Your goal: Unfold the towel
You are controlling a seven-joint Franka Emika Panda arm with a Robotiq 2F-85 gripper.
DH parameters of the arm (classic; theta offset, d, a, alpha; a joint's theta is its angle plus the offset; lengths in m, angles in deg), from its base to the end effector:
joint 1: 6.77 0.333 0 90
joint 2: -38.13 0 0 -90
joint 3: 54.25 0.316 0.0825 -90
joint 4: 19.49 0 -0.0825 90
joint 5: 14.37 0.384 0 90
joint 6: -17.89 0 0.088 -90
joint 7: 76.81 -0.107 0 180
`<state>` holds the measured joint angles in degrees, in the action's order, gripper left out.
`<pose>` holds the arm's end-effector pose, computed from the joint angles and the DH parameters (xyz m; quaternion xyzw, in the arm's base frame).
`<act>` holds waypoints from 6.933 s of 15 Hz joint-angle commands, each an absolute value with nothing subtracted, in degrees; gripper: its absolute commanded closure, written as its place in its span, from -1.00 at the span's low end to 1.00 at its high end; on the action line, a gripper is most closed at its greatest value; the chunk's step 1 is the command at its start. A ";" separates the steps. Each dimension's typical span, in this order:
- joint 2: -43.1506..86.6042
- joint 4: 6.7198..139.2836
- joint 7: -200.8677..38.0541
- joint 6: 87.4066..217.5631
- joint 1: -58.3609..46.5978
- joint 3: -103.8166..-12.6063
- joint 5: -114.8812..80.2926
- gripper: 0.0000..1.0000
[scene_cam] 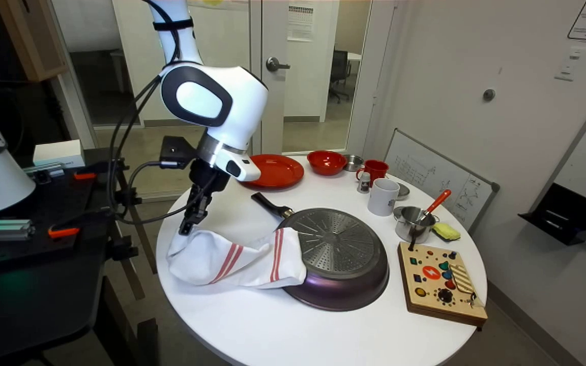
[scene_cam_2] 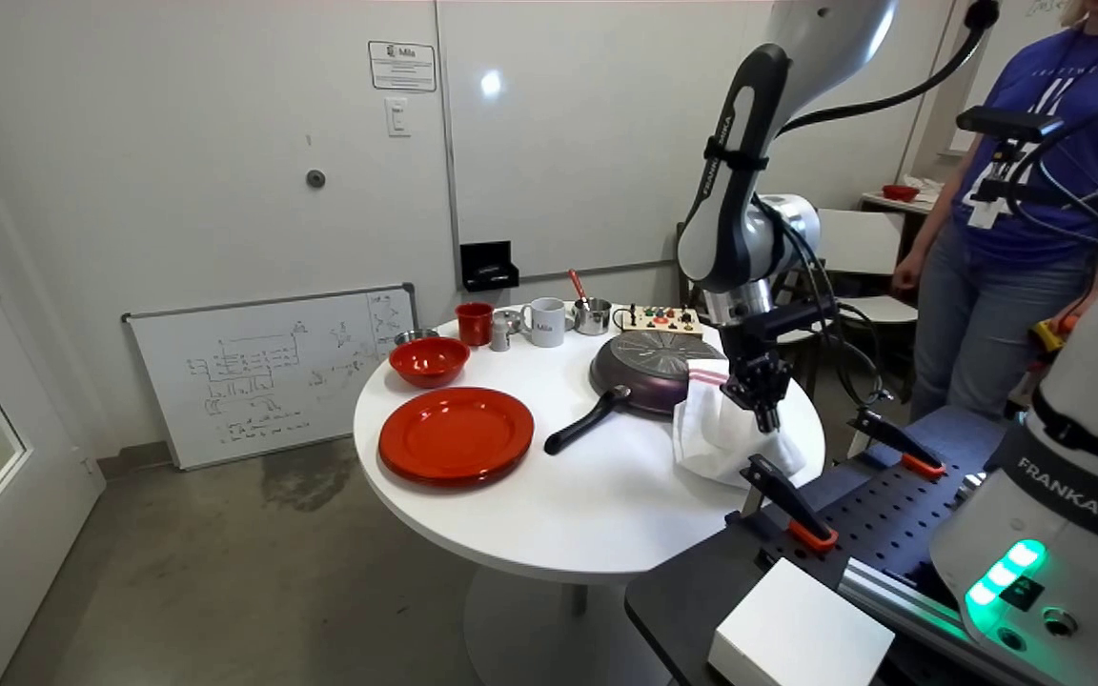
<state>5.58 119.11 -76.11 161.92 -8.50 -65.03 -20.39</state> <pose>0.3995 -0.1040 0.0575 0.9689 -0.0491 -0.2382 0.0454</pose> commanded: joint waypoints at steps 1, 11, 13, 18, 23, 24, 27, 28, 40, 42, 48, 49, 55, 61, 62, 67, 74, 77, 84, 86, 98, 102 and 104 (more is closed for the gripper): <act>6.65 119.39 -71.28 160.33 -11.46 -62.09 -21.03 0.93; 6.55 119.81 -65.84 162.92 -13.13 -60.29 -21.45 -0.55; 6.43 119.87 -66.63 165.19 -13.41 -60.33 -20.84 -0.85; 4.87 119.64 -72.53 175.17 -12.30 -62.22 -20.27 -1.00; 2.20 119.04 -80.51 184.47 -11.04 -64.45 -18.01 -1.00; 1.62 118.91 -81.56 186.02 -11.29 -64.31 -17.08 -1.00; 0.31 118.63 -84.24 189.48 -12.82 -63.17 -12.81 -1.00; -0.09 118.62 -85.06 190.75 -13.16 -62.93 -11.25 -1.00; -5.26 115.91 -91.73 205.86 -16.45 -60.71 -0.54 -1.00; -6.36 114.78 -92.50 206.89 -16.91 -60.44 0.11 -1.00; -9.27 111.39 -94.42 209.21 -17.84 -60.07 1.74 -1.00; -9.62 110.88 -94.70 209.45 -18.05 -59.98 1.95 -1.00; -9.78 110.07 -95.20 209.96 -19.50 -59.15 2.68 -1.00; -9.91 109.92 -95.51 210.29 -22.42 -56.94 2.65 -1.00; -10.01 109.84 -95.55 210.48 -22.95 -56.45 2.60 -1.00; -11.48 108.48 -95.65 212.37 -24.30 -54.54 2.34 -1.00; -13.32 106.93 -95.84 214.16 -23.68 -54.33 2.33 -1.00; -14.21 105.67 -95.77 213.65 -23.64 -53.99 2.26 -0.31; -14.51 105.34 -95.29 213.12 -23.74 -53.94 2.05 0.72; -14.36 105.44 -95.26 213.06 -23.60 -54.10 2.10 0.90; -10.54 107.15 -95.29 213.72 -22.13 -55.69 2.89 0.88; -7.95 107.07 -94.98 214.23 -22.22 -55.32 2.27 0.89; -6.62 107.14 -94.73 213.85 -23.06 -54.37 1.53 0.89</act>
